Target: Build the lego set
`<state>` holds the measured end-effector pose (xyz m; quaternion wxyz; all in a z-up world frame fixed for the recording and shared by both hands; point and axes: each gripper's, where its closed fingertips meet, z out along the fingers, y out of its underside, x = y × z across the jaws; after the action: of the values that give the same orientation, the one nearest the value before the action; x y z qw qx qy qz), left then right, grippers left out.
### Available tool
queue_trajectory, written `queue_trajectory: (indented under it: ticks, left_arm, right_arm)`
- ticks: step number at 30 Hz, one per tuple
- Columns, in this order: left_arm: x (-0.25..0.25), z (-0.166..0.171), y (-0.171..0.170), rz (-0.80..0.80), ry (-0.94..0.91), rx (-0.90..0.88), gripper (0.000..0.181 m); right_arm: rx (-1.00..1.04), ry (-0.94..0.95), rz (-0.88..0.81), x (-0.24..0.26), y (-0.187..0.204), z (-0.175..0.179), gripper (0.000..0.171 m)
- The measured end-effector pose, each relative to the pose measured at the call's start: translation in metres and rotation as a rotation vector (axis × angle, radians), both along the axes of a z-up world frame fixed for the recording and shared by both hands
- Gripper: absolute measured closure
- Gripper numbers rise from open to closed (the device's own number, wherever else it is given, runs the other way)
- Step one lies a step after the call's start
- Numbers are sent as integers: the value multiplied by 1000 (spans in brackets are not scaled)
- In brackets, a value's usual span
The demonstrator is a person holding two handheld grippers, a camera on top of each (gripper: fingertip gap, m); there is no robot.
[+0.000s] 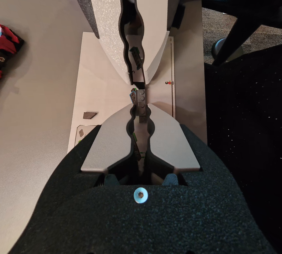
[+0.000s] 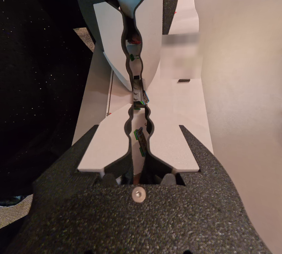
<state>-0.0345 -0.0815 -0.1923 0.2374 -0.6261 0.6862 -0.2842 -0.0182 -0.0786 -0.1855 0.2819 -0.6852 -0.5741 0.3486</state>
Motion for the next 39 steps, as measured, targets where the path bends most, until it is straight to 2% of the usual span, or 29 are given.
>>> queue_trajectory:
  ticks: [1, 12, 22, 27, 32, 39]
  left_arm:
    - [0, 0, 0, -1, -1, 2, 170]
    - [0, 0, 0, -21, -1, 22, 170]
    - [1, 0, 0, -24, 6, 45, 170]
    - [1, 0, 0, -16, -5, 42, 170]
    - [1, 0, 0, 1, -25, 21, 170]
    - [1, 0, 0, -6, -34, 18, 170]
  right_arm:
    - [6, -4, 5, 0, 0, 0, 157]
    - [20, -141, 64, 0, -1, -2, 157]
    - [-3, -448, 65, 2, -2, -4, 157]
    - [-36, -541, 50, 2, -2, -4, 157]
    - [-64, -563, 18, 2, -2, -5, 157]
    - [-4, -497, 16, 2, -2, -4, 157]
